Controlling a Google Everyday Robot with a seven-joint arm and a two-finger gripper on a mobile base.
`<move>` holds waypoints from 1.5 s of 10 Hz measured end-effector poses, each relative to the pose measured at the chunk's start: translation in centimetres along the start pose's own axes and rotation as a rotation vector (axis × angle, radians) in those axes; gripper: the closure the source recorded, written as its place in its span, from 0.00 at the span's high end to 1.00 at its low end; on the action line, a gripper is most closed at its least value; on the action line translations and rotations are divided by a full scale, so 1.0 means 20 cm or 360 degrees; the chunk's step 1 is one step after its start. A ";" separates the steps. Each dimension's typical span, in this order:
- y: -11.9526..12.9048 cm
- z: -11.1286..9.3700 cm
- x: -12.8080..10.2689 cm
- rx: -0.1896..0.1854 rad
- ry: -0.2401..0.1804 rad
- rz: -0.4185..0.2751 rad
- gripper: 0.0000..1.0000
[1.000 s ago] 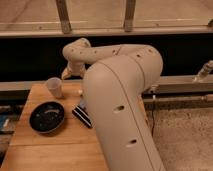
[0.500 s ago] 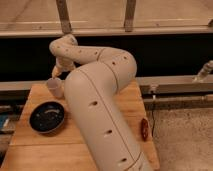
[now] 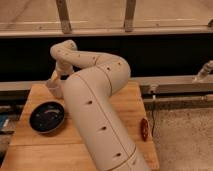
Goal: Pick up the ceramic cup
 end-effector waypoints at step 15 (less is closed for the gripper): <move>-0.06 -0.26 0.11 -0.0222 -0.0175 0.0073 0.00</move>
